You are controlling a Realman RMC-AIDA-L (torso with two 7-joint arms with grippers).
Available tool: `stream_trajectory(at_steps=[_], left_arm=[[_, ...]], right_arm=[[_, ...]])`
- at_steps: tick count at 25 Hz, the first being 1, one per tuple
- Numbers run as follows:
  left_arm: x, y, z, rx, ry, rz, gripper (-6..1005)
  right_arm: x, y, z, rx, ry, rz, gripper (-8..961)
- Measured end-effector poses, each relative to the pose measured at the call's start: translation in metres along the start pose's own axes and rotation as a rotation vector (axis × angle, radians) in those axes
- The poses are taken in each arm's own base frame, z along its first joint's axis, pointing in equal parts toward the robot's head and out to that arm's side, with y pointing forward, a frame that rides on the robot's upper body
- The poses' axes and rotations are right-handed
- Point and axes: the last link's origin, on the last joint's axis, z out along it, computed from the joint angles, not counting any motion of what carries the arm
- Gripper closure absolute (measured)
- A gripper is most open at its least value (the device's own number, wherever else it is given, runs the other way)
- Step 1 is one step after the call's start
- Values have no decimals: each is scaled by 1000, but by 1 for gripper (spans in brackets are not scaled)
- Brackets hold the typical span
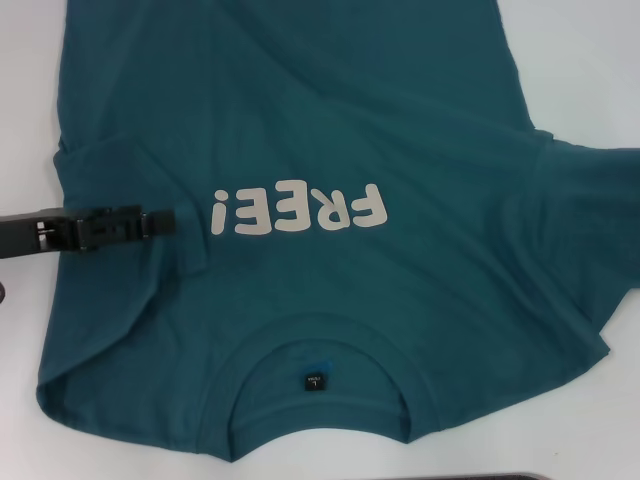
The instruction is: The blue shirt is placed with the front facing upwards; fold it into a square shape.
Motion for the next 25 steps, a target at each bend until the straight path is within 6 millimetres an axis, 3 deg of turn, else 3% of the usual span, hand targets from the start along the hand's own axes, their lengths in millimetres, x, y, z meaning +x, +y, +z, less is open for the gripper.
stream_trajectory(at_steps=[17, 25], left_arm=[[1, 1, 2, -6, -2, 0, 109], [1, 0, 2, -5, -2, -2, 108]], right_arm=[[-5, -4, -2, 32, -20, -15, 947], [-6, 6, 3, -29, -4, -28, 948]])
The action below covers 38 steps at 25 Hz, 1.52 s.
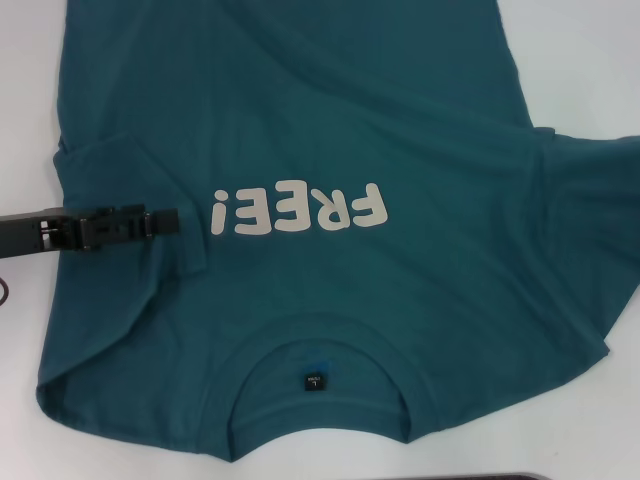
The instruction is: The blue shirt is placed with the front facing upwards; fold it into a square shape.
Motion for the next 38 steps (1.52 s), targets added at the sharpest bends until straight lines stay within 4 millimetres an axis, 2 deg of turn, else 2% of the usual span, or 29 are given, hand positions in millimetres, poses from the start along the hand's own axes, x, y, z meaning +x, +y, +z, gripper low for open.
stream_trajectory(at_steps=[6, 15, 26, 38], left_arm=[[0, 0, 0, 0, 0, 2, 108], [1, 0, 0, -1, 0, 4, 109], [0, 1, 0, -6, -4, 6, 109], [-4, 5, 4, -33, -52, 21, 109]], right_arm=[[-7, 15, 10, -92, 17, -27, 947], [-15, 38, 42, -191, 68, -70, 947], [-26, 61, 66, -282, 111, -118, 948], [-25, 80, 92, -341, 147, -144, 947]])
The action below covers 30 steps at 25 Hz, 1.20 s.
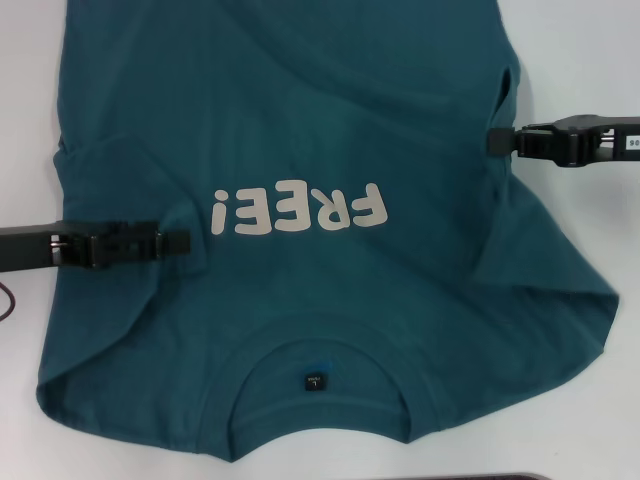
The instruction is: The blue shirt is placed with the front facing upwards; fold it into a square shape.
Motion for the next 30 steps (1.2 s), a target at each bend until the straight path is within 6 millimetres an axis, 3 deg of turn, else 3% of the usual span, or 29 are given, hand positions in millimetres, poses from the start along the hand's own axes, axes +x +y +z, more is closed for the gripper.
stream_trajectory(at_steps=[6, 21, 30], left_arm=[[-2, 0, 0, -2, -7, 0, 109], [-6, -1, -3, 6, -6, -7, 109], [-6, 0, -3, 0, -8, -6, 109]], right_arm=[[-2, 1, 10, -3, 3, -3, 948], [-1, 0, 44, -4, 22, 4, 776], [-2, -2, 36, -5, -16, 13, 588]])
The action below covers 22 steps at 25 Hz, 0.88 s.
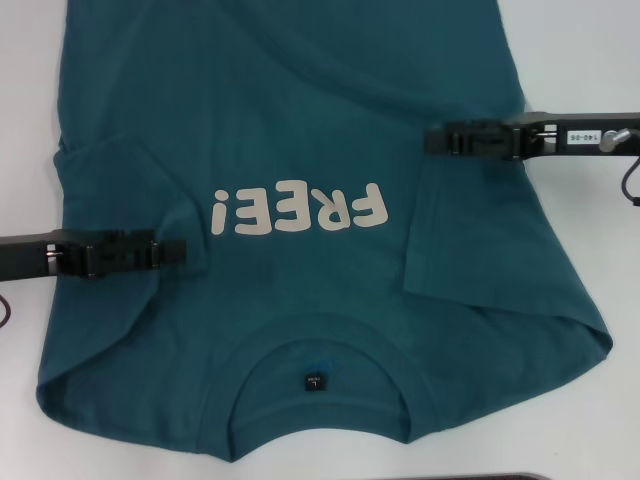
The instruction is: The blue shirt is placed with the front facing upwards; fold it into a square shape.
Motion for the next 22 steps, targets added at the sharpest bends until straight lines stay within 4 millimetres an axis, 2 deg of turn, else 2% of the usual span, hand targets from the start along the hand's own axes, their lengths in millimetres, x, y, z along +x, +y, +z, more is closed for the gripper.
stream_trajectory(at_steps=[3, 8, 11, 16, 22], left_arm=[[0, 1, 0, -8, -3, 0, 109], [-2, 5, -2, -37, -16, 3, 108], [-3, 6, -4, -45, -23, 4, 108], [-8, 5, -6, -39, -29, -6, 108], [-15, 4, -11, -31, -24, -33, 108]], right_arm=[[4, -3, -8, 10, -1, 9, 521], [11, -5, -27, 10, -4, 22, 278], [12, -4, -42, 1, -34, 23, 194], [17, -3, -58, -12, -94, -21, 194], [20, 0, -63, -24, -113, -71, 193]])
